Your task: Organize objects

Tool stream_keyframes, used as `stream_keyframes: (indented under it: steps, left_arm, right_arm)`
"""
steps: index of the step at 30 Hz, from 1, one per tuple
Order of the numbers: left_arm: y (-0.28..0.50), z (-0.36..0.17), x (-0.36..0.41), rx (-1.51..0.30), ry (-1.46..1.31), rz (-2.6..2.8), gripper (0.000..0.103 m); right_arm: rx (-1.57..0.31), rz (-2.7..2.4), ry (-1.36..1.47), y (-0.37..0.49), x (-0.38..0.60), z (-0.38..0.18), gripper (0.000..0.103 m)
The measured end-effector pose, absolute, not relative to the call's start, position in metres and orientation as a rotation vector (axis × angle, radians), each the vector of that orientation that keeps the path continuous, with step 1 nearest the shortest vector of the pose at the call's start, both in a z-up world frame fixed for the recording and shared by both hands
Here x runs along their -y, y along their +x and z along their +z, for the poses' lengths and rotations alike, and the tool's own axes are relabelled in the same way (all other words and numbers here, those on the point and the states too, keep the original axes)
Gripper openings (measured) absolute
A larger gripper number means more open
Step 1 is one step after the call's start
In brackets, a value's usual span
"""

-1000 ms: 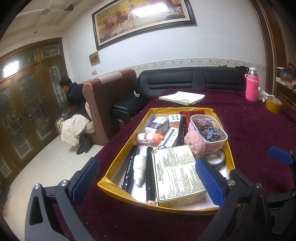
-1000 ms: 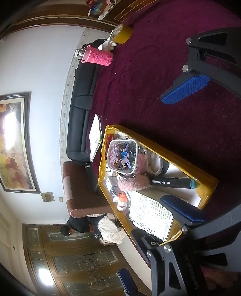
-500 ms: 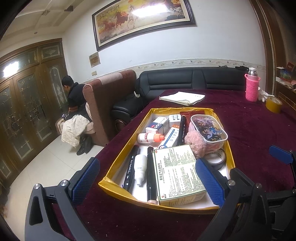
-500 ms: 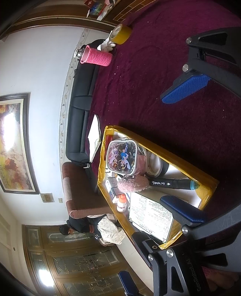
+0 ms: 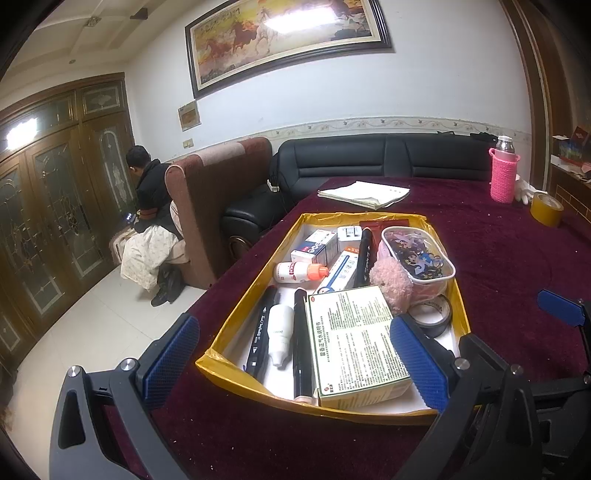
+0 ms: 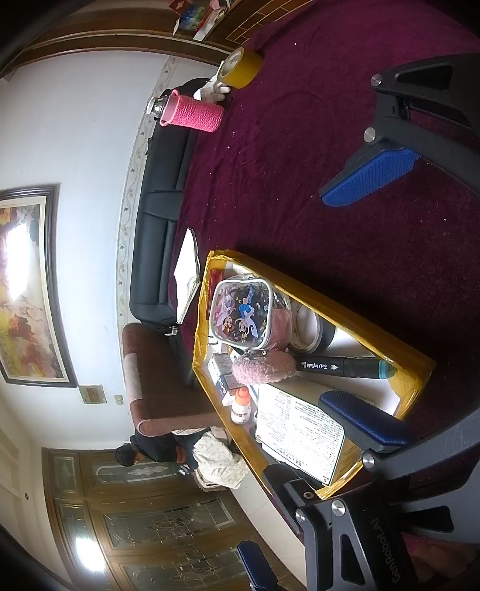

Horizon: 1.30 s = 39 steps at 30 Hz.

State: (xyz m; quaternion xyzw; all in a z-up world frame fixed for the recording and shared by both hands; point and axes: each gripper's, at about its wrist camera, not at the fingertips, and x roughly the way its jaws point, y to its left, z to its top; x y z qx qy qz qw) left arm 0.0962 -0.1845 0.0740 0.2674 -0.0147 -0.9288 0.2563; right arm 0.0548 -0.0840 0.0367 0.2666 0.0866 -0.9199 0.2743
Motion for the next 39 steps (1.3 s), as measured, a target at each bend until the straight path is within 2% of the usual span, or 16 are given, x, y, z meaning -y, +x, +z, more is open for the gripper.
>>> stream_keyframes:
  steps: [39]
  left_arm:
    - [0.0951, 0.0688, 0.1906, -0.018, 0.776, -2.525, 0.103]
  right_arm:
    - [-0.23, -2.465, 0.752, 0.0518, 0.0819, 0.0343, 0.103]
